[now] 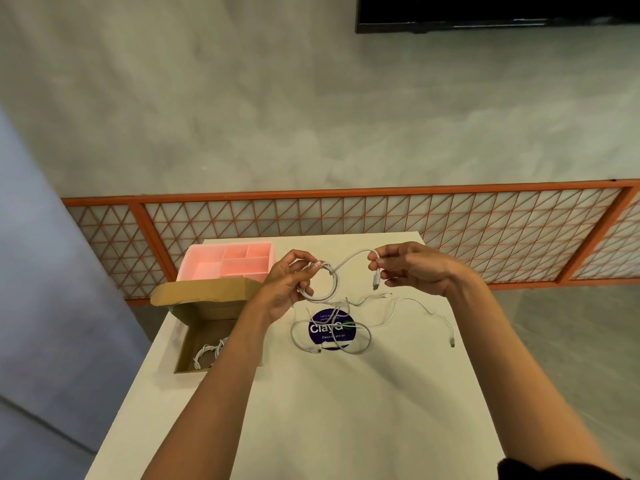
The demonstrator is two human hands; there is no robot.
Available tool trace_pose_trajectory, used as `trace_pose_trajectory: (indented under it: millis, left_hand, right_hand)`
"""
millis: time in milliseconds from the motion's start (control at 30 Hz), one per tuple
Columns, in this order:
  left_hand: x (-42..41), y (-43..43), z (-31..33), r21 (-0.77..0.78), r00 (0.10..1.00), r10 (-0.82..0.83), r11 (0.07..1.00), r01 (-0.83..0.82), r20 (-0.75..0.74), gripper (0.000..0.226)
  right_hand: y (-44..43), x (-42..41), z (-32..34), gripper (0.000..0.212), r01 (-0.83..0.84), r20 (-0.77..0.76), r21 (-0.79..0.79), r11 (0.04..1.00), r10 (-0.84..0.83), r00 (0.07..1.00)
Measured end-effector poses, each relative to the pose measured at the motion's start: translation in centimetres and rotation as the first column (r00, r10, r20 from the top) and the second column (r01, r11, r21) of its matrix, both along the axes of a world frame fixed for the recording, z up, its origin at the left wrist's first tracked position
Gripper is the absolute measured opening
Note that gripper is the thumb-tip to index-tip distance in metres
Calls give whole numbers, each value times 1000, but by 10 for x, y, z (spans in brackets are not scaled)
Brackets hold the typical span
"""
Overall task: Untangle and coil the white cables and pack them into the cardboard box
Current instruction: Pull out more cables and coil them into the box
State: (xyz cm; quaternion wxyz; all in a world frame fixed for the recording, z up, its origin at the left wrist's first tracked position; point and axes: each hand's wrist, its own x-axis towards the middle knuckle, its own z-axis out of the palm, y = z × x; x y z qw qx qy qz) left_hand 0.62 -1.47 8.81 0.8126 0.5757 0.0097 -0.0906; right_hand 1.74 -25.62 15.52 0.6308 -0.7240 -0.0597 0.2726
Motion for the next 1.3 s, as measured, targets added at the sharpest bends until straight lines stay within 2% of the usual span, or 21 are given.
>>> trace_pose_trajectory:
  millis: [100, 233, 333, 500, 667, 800, 867, 967, 1033, 1100, 1200, 1300]
  left_hand:
    - [-1, -3, 1, 110, 1000, -8, 994, 5, 26, 13]
    - [-2, -6, 4, 368, 990, -26, 930, -26, 135, 18]
    - [-4, -8, 8, 434, 979, -100, 901, 13, 178, 17]
    - [-3, -9, 10, 410, 972, -104, 912, 8, 212, 12]
    - [-2, -18, 8, 312, 969, -35, 949, -44, 243, 8]
    - [-3, -24, 10, 267, 968, -2, 961, -67, 252, 8]
    - [-2, -25, 10, 255, 967, 19, 963, -86, 254, 8]
    - [-1, -24, 10, 239, 965, 52, 964, -116, 257, 8]
    - [0, -21, 9, 237, 964, 73, 962, -135, 254, 8]
    - [2, -18, 7, 251, 963, 78, 957, -145, 258, 8]
    - [2, -17, 4, 275, 958, 85, 948, -163, 273, 8]
    - [4, -18, 3, 284, 954, 95, 942, -178, 284, 8]
  right_hand:
    - [-1, 0, 2, 14, -17, 7, 4, 1000, 17, 1000]
    - [0, 1, -1, 17, 24, 129, -51, 998, -18, 992]
    - [-3, 3, -5, 17, 59, 183, -45, 997, -50, 982]
    - [-3, 5, -25, 14, 196, 266, -11, 980, -187, 946]
    - [14, 3, -51, 16, 334, 249, 139, 932, -359, 899]
    - [38, -3, -62, 21, 424, 243, 172, 889, -455, 857]
    - [49, -6, -63, 21, 455, 195, 224, 862, -497, 846]
    - [63, -9, -59, 19, 469, 16, 352, 810, -506, 862]
    - [68, -10, -55, 19, 467, -95, 384, 796, -469, 878]
    - [69, -11, -52, 19, 450, -113, 315, 836, -438, 892]
    - [70, -13, -49, 17, 382, -45, 150, 912, -380, 924]
    - [72, -15, -48, 19, 352, -33, 94, 931, -351, 936]
